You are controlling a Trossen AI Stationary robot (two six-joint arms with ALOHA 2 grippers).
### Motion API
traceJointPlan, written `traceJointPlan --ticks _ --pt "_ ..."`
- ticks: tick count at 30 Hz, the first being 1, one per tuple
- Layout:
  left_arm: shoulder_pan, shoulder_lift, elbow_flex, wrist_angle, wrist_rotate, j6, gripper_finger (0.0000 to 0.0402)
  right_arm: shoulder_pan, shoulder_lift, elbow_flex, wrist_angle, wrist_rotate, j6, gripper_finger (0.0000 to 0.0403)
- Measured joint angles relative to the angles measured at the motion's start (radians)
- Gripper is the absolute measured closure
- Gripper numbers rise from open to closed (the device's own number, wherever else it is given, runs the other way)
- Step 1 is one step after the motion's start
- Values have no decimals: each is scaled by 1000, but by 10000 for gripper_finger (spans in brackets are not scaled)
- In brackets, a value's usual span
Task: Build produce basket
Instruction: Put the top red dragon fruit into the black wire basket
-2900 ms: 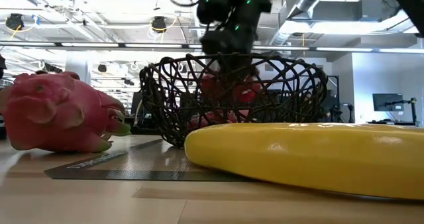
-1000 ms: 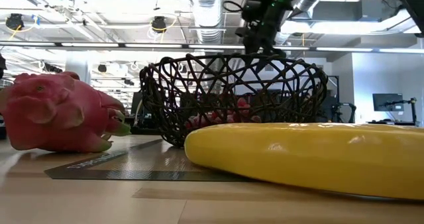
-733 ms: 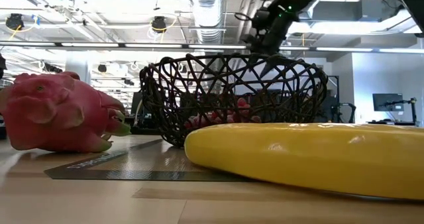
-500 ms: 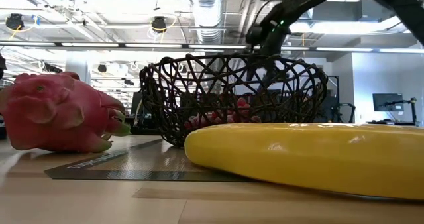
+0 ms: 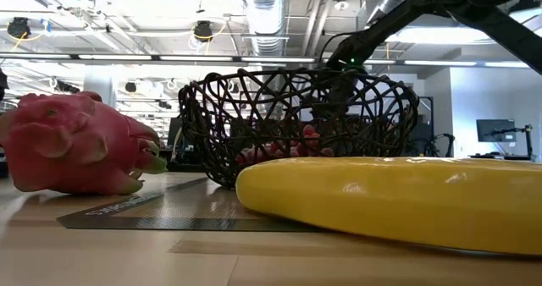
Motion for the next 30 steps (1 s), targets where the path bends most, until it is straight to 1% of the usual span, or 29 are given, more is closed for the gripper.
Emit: traceJointPlan --ticks 9,16,25,30 --pt "0 0 0 0 2 17 173 -18 0 1 19 5 1 177" --pt "0 0 0 0 2 17 173 -28 0 -1 55 9 50 177" --pt "0 0 0 0 6 20 173 -28 0 -65 77 8 79 177" --pt "0 0 0 0 6 25 173 -36 0 -64 178 7 116 177"
